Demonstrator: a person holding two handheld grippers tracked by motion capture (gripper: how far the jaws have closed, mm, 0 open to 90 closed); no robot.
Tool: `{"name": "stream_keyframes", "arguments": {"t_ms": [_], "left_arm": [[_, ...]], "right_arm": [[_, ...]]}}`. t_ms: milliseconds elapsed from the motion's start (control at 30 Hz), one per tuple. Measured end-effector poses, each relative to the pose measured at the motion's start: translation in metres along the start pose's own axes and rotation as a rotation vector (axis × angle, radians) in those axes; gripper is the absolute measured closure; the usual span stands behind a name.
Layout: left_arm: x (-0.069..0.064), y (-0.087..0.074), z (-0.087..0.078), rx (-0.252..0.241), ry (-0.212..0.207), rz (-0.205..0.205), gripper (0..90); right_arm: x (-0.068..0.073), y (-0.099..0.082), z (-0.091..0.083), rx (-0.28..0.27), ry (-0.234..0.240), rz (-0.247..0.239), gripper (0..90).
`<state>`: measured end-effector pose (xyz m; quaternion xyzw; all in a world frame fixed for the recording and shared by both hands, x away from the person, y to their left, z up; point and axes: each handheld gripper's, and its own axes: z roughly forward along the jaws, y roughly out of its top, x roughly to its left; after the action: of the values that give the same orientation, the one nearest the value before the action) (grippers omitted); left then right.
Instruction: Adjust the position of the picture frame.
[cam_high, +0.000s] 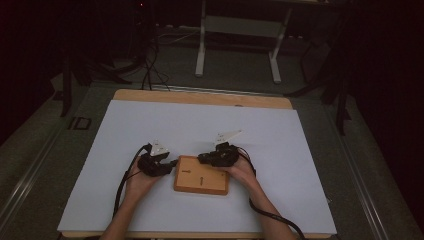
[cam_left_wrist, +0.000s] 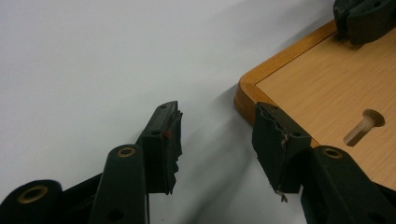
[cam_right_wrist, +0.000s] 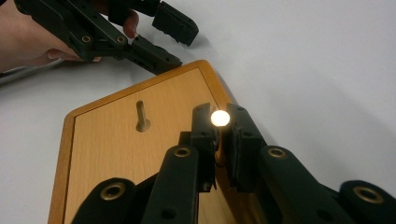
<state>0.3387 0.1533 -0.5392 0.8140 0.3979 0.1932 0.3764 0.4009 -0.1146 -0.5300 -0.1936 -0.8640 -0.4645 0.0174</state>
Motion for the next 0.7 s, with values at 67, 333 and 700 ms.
{"name": "stream_keyframes", "arguments": {"t_ms": [67, 333, 700], "left_arm": [[0.0012, -0.0001, -0.0011, -0.004, -0.002, -0.007, 51.3], [0.0021, -0.0003, -0.0021, -0.007, 0.000, -0.010, 51.3], [0.0021, 0.0001, -0.0039, -0.015, -0.015, -0.022, 51.3]], "right_arm": [[-0.0009, 0.0012, 0.0014, -0.003, 0.005, -0.004, 82.5], [-0.0013, 0.0031, 0.0041, -0.003, 0.000, 0.002, 82.0], [-0.0008, 0.0017, -0.0007, -0.014, -0.062, 0.023, 62.9]]}}
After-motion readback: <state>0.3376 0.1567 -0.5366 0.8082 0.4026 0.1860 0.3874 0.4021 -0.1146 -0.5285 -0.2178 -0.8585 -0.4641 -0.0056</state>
